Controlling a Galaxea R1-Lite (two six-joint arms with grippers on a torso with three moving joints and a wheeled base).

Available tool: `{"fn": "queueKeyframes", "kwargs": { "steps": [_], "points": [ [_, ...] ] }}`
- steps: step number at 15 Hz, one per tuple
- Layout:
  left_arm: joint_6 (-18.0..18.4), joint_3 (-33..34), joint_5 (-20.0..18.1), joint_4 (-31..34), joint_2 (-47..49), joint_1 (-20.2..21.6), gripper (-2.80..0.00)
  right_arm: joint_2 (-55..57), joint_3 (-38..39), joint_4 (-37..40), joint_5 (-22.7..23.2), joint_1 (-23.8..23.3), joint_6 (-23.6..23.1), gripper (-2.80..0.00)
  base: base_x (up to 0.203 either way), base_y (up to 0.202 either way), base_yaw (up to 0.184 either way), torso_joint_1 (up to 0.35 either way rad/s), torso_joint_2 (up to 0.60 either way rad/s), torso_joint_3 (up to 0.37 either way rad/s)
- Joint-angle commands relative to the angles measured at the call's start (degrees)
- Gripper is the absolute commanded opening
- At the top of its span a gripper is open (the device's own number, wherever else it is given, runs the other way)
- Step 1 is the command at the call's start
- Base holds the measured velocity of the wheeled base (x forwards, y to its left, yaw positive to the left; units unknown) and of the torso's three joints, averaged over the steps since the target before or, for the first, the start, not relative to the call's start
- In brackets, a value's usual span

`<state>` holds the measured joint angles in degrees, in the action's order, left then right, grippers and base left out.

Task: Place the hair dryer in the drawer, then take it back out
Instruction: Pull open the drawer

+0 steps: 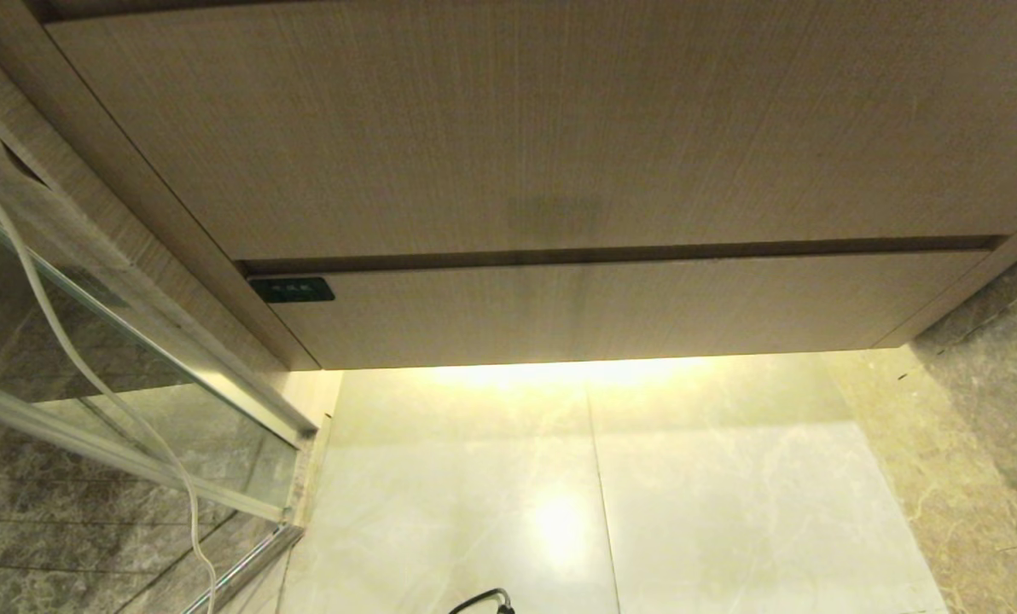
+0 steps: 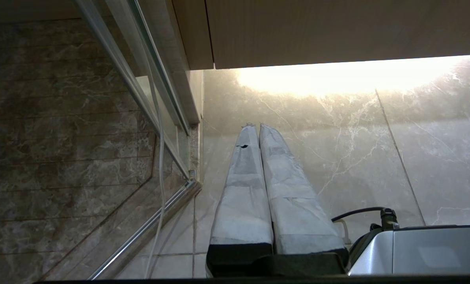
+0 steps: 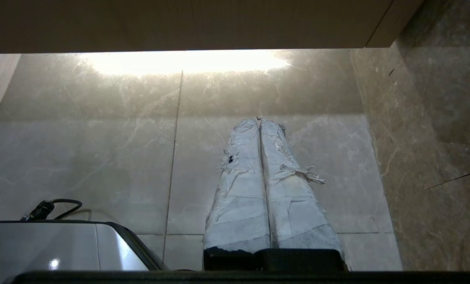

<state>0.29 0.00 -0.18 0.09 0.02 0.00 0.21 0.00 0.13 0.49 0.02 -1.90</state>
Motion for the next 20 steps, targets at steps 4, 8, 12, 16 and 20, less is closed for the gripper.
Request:
{"fn": "queueKeyframes", "kwargs": {
  "steps": [4,8,12,16,20],
  "points": [
    [0.00,0.07,0.01,0.00,0.06,0.00,-2.80,-0.30,0.09,-0.02,0.11,0.06,-0.43,-2.80,0.000,0.000,0.000,0.000,0.00,0.000],
    [0.05,0.07,0.01,0.00,0.06,0.00,-2.80,-0.24,-0.39,-0.26,0.11,0.06,-0.52,-2.80,0.000,0.000,0.000,0.000,0.00,0.000],
    [-0.03,0.09,0.01,0.00,0.06,0.00,-2.80,13.12,-19.83,9.44,1.27,0.08,-0.21,-2.80,0.000,0.000,0.000,0.000,0.00,0.000],
    [-0.03,0.09,0.01,0.00,-0.02,0.00,-2.80,44.50,-37.32,17.69,7.61,1.83,-2.21,-2.80,0.000,0.000,0.000,0.000,0.00,0.000],
    [-0.03,0.09,0.01,0.00,0.06,0.00,-2.80,73.49,-45.62,11.07,12.97,7.05,-7.64,-2.80,0.000,0.000,0.000,0.000,0.00,0.000]
  ]
}}
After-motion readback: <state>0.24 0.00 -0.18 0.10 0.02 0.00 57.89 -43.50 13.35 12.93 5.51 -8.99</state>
